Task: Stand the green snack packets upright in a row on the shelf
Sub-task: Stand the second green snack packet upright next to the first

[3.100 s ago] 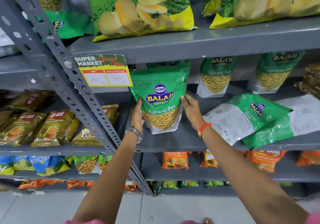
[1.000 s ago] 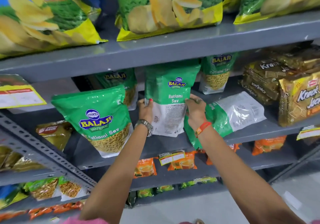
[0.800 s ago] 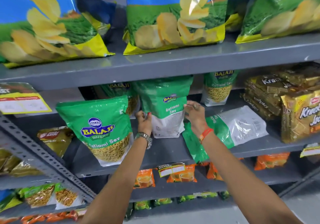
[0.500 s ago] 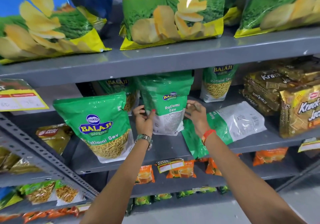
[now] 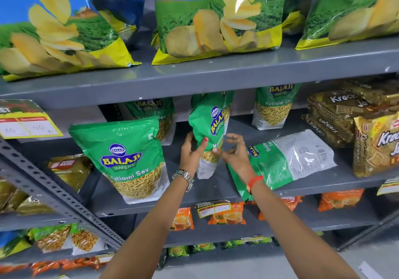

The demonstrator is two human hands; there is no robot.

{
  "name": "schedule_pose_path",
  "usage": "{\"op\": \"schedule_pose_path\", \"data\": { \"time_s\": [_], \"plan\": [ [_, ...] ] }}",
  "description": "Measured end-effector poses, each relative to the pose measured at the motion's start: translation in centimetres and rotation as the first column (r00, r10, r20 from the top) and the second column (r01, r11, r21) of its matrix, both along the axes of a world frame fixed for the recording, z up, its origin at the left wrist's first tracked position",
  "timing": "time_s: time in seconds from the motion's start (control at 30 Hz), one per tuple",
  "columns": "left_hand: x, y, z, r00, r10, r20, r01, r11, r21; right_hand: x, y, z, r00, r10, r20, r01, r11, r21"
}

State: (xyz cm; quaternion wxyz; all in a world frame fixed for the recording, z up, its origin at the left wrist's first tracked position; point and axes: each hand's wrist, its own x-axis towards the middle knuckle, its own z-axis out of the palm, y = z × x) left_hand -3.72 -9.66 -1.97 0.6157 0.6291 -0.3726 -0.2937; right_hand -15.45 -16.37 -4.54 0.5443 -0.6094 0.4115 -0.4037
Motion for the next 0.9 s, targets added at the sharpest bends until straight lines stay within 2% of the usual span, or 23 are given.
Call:
{"op": "schedule_pose_path", "data": {
  "time_s": [0.1,0.17,0.27,0.37,0.47,0.53,0.63,0.77,0.9],
  "plan": [
    [-0.1,0.2,0.6,0.985,0.035,-0.169,-0.036,0.999,0.000,-0.5,-1.2,0.5,1.000,0.022,-0.006,-0.022,0.999,-0.027],
    [-0.2,0.2,1.3,0.962,0.084,-0.258,-0.081,0.996,0.023,-0.7,-2.2,0.8,0.998,0.020,0.067,-0.022,0.999,0.024],
    [0.3,-0.4,1.7,0.923,0.137,-0.359,-0.103,0.988,0.111,-0.8,-3.8,1.3,0.994,0.051,0.093,-0.058,0.995,0.077],
    [0.9,-0.7,1.5,0.939,0.121,-0.323,-0.024,0.957,0.289,-0.7,-5.0,1.7,0.982,0.131,0.138,-0.145,0.985,0.096],
    [0.9,-0.9,1.5,0.926,0.160,-0.341,-0.038,0.941,0.337,-0.3,-5.7,1.2,0.979,0.167,0.113,-0.180,0.976,0.121],
    [0.9,-1.2,1.5,0.897,0.204,-0.393,-0.076,0.946,0.317,-0.1,-6.0,0.8,0.981,0.152,0.121,-0.166,0.980,0.106],
    [0.7,-1.6,1.1,0.797,0.276,-0.537,-0.214,0.961,0.177,-0.3,-5.9,0.5,0.980,0.165,0.115,-0.172,0.984,0.055],
    [0.1,-0.2,1.0,0.796,0.265,-0.544,-0.252,0.962,0.100,-1.4,-4.0,0.0,0.979,0.162,0.125,-0.163,0.987,0.001],
    [0.4,1.5,0.3,0.817,0.215,-0.534,-0.211,0.975,0.070,-2.3,-1.2,-0.1,0.983,0.112,0.144,-0.113,0.994,-0.001]
  ]
}}
